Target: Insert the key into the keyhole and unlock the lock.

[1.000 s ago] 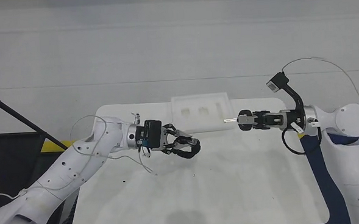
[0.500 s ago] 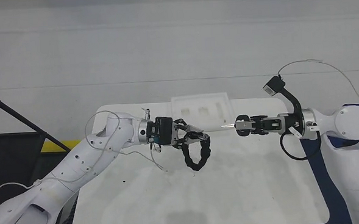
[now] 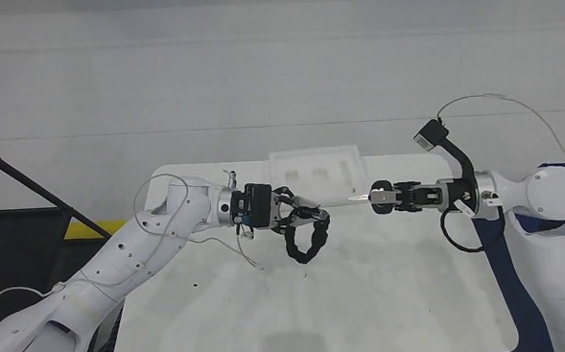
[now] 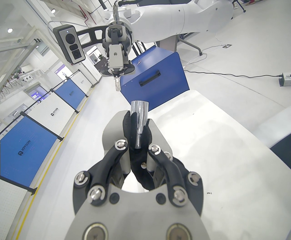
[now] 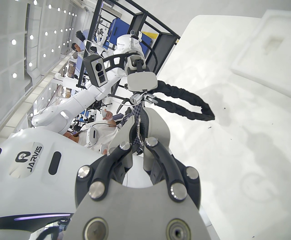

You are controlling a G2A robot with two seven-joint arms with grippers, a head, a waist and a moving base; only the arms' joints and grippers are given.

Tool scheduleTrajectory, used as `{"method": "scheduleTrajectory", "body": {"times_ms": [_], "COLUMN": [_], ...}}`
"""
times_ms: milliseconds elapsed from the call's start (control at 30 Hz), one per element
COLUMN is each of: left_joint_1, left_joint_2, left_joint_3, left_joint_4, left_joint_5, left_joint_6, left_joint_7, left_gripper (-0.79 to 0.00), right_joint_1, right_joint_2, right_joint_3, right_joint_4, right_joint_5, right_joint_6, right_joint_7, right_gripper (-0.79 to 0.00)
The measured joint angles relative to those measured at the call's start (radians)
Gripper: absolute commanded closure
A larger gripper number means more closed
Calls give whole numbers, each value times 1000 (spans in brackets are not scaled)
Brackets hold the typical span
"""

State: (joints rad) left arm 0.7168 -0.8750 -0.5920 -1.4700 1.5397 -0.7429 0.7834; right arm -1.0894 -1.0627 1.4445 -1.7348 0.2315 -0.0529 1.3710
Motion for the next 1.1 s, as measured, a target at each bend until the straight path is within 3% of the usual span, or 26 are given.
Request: {"method": "scheduleTrajectory", "body": {"times_ms": [267,500,867,1100], "left_joint_1": [20,11,-12,-15], "left_joint_2": [-43,-85,-161,-192], "left_joint_3": [20,37,87,94], "left_joint_4": [33,99,201,249], "left_joint_5": [-54,-66,-40,-22], "left_joint_6": [78,130,175,198], "left_joint_7": [-16,35,133,156], "left_gripper": [0,0,0,0], "right_joint_1": [-32,-56,-39,-39], "right_joint_2": [25,41,55,62], "right_joint_3": [20,34,-9,-28], "right_joint_4": [-195,-339,-389,-411], "right_joint_5": [-202,-266,-360,-409], "right_joint_6": [143,213,257,284], "right_joint_7": [-10,2,-34,-68], "right_gripper": [0,0,0,0]}}
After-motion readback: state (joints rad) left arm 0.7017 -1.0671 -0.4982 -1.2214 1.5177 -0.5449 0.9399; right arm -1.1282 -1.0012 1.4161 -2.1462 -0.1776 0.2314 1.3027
